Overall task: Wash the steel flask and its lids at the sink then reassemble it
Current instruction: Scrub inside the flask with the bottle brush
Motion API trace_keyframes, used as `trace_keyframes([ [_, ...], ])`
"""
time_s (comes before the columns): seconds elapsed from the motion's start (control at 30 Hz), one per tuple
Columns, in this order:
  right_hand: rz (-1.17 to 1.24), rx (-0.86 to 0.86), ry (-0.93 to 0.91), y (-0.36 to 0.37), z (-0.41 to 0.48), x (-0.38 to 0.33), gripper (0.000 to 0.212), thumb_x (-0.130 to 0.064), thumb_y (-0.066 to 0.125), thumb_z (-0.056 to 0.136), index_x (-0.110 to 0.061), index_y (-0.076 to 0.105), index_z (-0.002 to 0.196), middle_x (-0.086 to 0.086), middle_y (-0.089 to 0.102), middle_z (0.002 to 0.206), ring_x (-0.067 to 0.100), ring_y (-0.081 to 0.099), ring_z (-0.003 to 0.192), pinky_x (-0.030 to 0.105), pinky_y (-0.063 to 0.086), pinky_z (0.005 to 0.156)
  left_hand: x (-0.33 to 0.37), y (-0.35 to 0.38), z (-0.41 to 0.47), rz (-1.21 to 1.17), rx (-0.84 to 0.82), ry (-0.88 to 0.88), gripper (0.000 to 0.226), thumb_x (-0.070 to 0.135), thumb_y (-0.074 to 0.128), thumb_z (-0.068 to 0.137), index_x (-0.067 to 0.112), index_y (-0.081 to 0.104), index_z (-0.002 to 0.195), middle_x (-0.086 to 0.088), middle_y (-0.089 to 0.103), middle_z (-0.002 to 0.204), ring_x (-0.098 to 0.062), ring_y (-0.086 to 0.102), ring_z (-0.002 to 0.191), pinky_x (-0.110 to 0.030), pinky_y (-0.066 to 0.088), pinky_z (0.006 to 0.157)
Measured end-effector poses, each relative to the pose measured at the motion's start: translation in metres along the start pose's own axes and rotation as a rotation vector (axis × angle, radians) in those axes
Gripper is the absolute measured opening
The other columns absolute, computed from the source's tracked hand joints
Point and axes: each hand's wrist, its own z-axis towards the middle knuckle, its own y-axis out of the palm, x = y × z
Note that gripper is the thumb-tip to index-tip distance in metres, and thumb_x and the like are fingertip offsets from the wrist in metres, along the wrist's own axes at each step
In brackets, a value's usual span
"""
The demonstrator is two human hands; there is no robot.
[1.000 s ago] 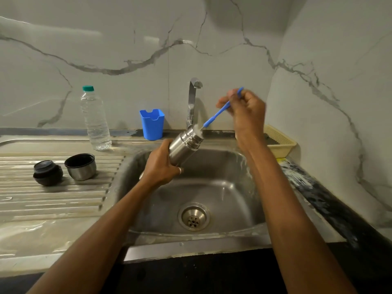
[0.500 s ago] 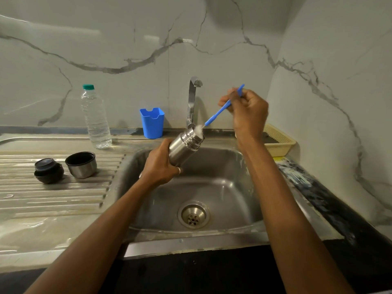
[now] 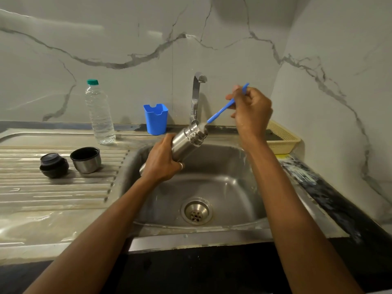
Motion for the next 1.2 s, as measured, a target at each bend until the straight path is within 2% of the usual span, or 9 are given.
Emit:
trace_keyframes([
  [0.07, -0.011, -0.022, -0.019, -0.002, 0.001, -0.002, 0.021, -0.039, 0.057, 0.102, -0.032, 0.064, 0.083, -0.010, 0.076, 0.085, 0.007, 0.073, 0.074, 0.036, 0.061, 0.065, 0.001, 0.000, -0.001, 0.002, 0.009, 0.008, 0.082, 0.015, 0.088, 0.066, 0.020, 0.045, 0.136, -0.002, 0.059, 0.120, -0.015, 0.054, 0.103, -0.035, 0.050, 0.087],
  [0.2, 0.078, -0.538, 0.184, -0.004, -0.004, 0.004, 0.023, -0.019, 0.059, 0.103, -0.012, 0.059, 0.125, 0.001, 0.076, 0.108, 0.011, 0.073, 0.099, 0.023, 0.058, 0.071, -0.004, -0.002, -0.003, -0.017, -0.020, -0.014, 0.082, 0.012, 0.089, 0.066, 0.018, 0.046, 0.136, -0.005, 0.061, 0.121, -0.015, 0.055, 0.102, -0.034, 0.050, 0.086],
  [0.3, 0.208, -0.660, 0.194, -0.011, -0.001, 0.002, 0.021, -0.003, 0.058, 0.101, -0.008, 0.060, 0.121, 0.008, 0.073, 0.113, 0.015, 0.073, 0.102, 0.023, 0.058, 0.081, -0.007, -0.008, -0.001, -0.025, -0.001, -0.018, 0.080, 0.012, 0.089, 0.064, 0.017, 0.048, 0.132, 0.002, 0.058, 0.112, -0.017, 0.056, 0.096, -0.030, 0.044, 0.078],
  [0.4, 0.186, -0.573, 0.151, -0.007, -0.004, 0.002, 0.016, -0.002, 0.064, 0.096, -0.005, 0.066, 0.112, 0.008, 0.076, 0.102, 0.016, 0.075, 0.097, 0.025, 0.059, 0.084, -0.006, -0.008, -0.002, -0.030, -0.012, -0.014, 0.081, 0.011, 0.089, 0.064, 0.017, 0.047, 0.134, 0.005, 0.055, 0.112, -0.015, 0.055, 0.098, -0.029, 0.043, 0.079],
  [0.6, 0.219, -0.135, 0.208, -0.012, 0.006, 0.006, 0.017, -0.020, 0.084, 0.083, -0.007, 0.075, 0.089, 0.007, 0.077, 0.079, 0.014, 0.074, 0.072, 0.032, 0.063, 0.078, -0.003, -0.004, -0.004, -0.027, -0.028, 0.013, 0.083, 0.013, 0.089, 0.066, 0.017, 0.046, 0.137, -0.004, 0.060, 0.124, -0.013, 0.053, 0.103, -0.029, 0.043, 0.084],
  [0.73, 0.080, -0.217, 0.197, 0.003, -0.008, 0.013, 0.020, -0.027, 0.083, 0.083, -0.009, 0.074, 0.081, 0.002, 0.076, 0.071, 0.010, 0.069, 0.061, 0.035, 0.063, 0.076, -0.010, -0.007, -0.003, -0.010, -0.024, -0.010, 0.083, 0.012, 0.089, 0.066, 0.018, 0.046, 0.137, -0.005, 0.060, 0.123, -0.014, 0.053, 0.102, -0.029, 0.043, 0.084],
  [0.9, 0.224, -0.044, 0.136, -0.013, 0.015, 0.007, 0.013, -0.022, 0.073, 0.093, -0.011, 0.075, 0.086, 0.004, 0.078, 0.081, 0.009, 0.072, 0.072, 0.026, 0.059, 0.074, 0.000, -0.003, -0.003, -0.030, -0.012, 0.013, 0.082, 0.012, 0.089, 0.067, 0.017, 0.046, 0.136, 0.002, 0.056, 0.117, -0.013, 0.053, 0.101, -0.029, 0.043, 0.083],
  [1.03, 0.043, -0.252, 0.159, 0.001, -0.002, 0.014, 0.018, -0.023, 0.067, 0.098, -0.009, 0.076, 0.090, -0.003, 0.078, 0.081, 0.005, 0.071, 0.071, 0.026, 0.060, 0.078, -0.004, -0.002, -0.003, -0.041, -0.038, 0.009, 0.083, 0.012, 0.089, 0.067, 0.017, 0.046, 0.137, -0.006, 0.061, 0.124, -0.014, 0.054, 0.104, -0.029, 0.044, 0.084],
  [1.2, 0.096, -0.199, 0.120, -0.008, 0.010, 0.008, 0.019, -0.023, 0.055, 0.104, -0.008, 0.068, 0.108, -0.002, 0.078, 0.091, 0.006, 0.071, 0.082, 0.024, 0.058, 0.079, -0.006, -0.004, -0.002, -0.030, -0.054, 0.030, 0.081, 0.012, 0.089, 0.067, 0.016, 0.047, 0.136, -0.004, 0.061, 0.122, -0.012, 0.053, 0.101, -0.025, 0.041, 0.081],
])
